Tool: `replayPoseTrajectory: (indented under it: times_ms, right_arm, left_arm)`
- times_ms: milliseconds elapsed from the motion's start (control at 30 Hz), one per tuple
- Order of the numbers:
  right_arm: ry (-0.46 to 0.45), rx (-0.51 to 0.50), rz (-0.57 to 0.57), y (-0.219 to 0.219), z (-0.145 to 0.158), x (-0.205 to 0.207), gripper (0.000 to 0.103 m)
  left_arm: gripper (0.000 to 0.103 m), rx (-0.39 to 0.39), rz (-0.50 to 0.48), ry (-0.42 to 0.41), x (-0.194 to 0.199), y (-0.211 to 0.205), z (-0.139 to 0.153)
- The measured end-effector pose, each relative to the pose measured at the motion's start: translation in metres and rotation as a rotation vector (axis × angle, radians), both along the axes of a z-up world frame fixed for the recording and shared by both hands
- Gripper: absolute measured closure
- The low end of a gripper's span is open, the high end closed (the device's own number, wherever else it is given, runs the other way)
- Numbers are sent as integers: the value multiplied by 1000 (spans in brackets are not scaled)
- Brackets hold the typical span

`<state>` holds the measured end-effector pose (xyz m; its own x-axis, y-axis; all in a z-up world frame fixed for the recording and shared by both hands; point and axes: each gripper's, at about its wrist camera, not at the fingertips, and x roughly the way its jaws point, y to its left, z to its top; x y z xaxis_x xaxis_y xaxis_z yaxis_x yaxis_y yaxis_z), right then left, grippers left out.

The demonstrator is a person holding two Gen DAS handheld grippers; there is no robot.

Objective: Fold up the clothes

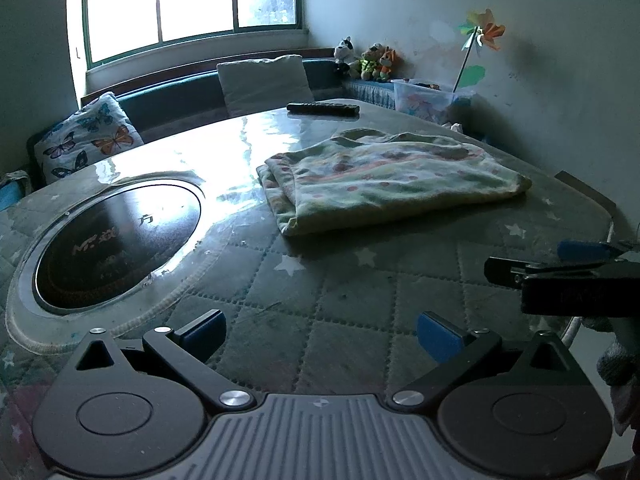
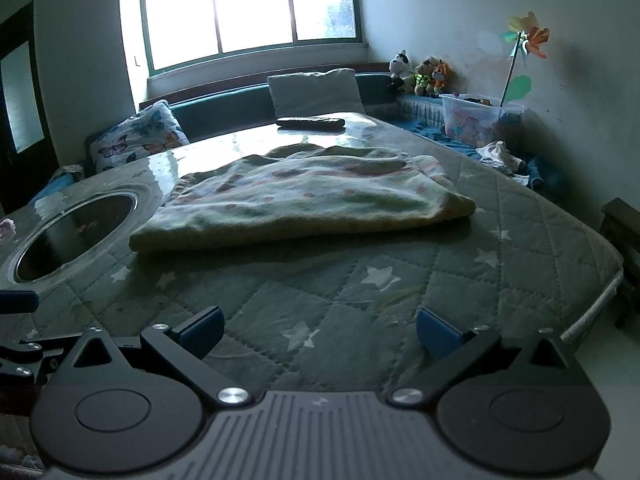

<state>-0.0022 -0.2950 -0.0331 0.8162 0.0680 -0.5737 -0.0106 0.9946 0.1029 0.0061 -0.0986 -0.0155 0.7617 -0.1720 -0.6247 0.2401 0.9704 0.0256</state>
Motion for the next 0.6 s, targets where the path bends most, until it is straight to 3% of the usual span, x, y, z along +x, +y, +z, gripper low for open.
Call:
replayPoseTrajectory:
  times_ms: [600]
  right_arm:
    - [-10,-20,17,6,2,12,0]
  left_arm:
    - [0,-26,-4,6,13,3,1]
